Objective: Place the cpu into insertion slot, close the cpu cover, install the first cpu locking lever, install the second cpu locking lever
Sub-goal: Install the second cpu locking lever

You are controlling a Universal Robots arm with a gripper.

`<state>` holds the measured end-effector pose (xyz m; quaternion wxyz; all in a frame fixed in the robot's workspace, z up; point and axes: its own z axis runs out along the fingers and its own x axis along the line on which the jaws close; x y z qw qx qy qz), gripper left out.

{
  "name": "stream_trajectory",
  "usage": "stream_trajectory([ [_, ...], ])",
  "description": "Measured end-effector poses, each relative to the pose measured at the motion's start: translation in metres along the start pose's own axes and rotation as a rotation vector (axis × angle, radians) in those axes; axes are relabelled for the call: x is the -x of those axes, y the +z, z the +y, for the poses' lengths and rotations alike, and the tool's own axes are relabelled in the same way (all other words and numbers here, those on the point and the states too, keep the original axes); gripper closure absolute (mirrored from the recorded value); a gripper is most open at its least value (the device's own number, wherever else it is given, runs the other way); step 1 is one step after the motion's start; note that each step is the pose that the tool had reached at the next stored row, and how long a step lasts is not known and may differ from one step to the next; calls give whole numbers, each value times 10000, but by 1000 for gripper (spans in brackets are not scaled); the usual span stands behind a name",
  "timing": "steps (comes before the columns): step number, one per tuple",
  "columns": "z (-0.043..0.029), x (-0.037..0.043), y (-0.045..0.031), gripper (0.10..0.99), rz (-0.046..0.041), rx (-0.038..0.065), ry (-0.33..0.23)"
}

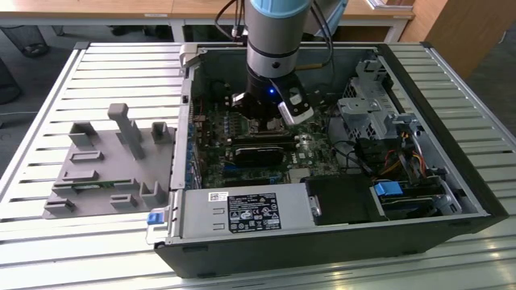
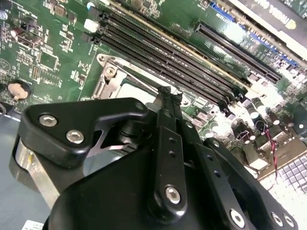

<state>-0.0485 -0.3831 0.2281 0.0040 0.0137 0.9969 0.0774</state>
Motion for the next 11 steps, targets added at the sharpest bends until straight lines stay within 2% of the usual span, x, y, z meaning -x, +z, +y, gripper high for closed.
stream_trajectory([
  [6, -51, -29, -6, 969, 5, 224, 4],
  [11, -96, -62, -6, 969, 6, 284, 4],
])
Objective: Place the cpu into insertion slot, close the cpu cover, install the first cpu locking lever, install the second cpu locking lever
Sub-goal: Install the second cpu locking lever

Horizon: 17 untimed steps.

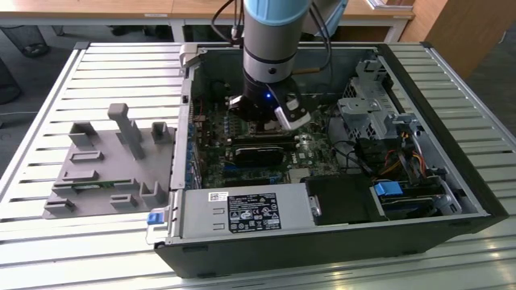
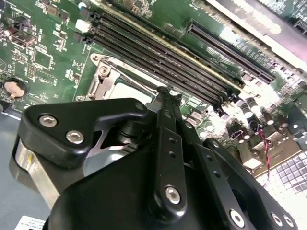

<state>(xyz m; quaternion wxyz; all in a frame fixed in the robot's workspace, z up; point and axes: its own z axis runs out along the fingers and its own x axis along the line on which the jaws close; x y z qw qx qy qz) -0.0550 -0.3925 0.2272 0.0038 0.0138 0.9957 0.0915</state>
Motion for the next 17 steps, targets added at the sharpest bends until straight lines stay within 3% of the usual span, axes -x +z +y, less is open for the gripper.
stream_trajectory([
  [4, -15, -18, 21, 969, 0, 3, -1],
  [11, -35, -57, 124, 969, 1, 28, 0],
  [17, -49, -59, 187, 969, 7, 229, 2],
])
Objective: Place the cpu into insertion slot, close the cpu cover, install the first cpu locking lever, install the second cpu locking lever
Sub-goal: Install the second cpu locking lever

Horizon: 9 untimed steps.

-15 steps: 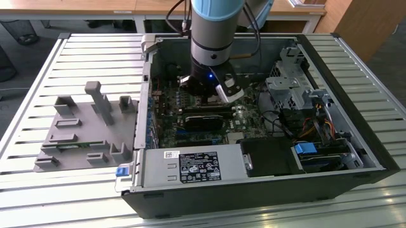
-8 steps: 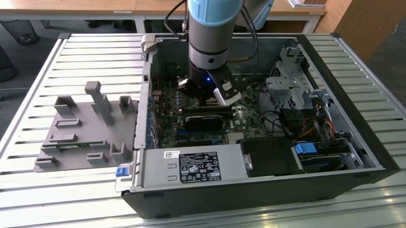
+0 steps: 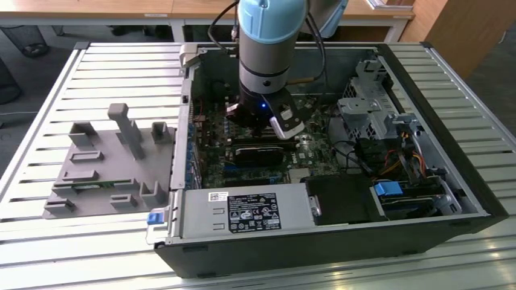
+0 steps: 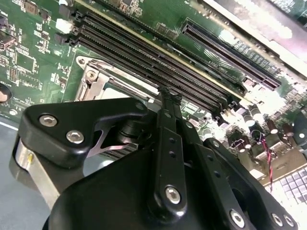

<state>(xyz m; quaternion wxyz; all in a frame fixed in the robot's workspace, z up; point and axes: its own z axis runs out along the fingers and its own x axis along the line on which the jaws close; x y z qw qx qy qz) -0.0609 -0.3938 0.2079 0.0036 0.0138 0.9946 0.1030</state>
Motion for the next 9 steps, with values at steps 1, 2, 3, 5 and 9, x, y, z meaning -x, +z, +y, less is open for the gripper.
stream_trajectory([
  [1, -4, -2, 5, 969, 0, 38, 0],
  [2, -8, -5, 7, 969, 1, 65, 0],
  [3, -12, -11, 9, 969, 2, 83, 1],
  [5, -19, -25, 13, 969, 3, 120, 1],
  [9, -33, -66, 20, 969, 6, 222, 2],
])
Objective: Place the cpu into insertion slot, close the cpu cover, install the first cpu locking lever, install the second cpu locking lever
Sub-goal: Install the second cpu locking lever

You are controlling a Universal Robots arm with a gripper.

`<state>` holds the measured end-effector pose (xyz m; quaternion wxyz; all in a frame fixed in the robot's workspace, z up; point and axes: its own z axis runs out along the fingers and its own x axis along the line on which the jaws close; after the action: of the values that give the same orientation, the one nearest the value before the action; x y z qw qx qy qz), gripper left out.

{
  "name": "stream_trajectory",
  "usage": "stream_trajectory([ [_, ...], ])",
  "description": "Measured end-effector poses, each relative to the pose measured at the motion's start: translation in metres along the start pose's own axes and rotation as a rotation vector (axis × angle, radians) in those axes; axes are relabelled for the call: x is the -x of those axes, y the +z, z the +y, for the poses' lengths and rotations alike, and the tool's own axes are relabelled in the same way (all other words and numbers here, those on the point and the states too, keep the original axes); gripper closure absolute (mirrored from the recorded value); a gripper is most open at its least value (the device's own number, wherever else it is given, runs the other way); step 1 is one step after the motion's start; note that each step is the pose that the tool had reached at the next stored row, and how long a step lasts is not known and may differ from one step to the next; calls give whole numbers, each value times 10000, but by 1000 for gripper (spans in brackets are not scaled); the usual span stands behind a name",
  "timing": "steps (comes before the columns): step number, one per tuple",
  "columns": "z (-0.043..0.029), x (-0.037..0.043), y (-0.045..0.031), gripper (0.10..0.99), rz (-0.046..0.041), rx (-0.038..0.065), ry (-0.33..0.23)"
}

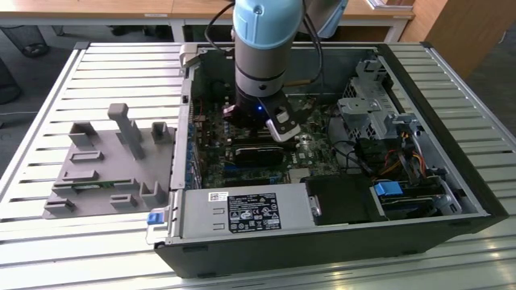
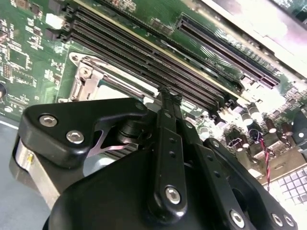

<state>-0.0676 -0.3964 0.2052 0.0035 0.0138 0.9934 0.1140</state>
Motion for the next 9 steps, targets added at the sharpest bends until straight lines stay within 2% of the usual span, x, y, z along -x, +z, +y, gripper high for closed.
stream_trajectory([
  [9, -14, -69, 50, 969, 2, 131, 1],
])
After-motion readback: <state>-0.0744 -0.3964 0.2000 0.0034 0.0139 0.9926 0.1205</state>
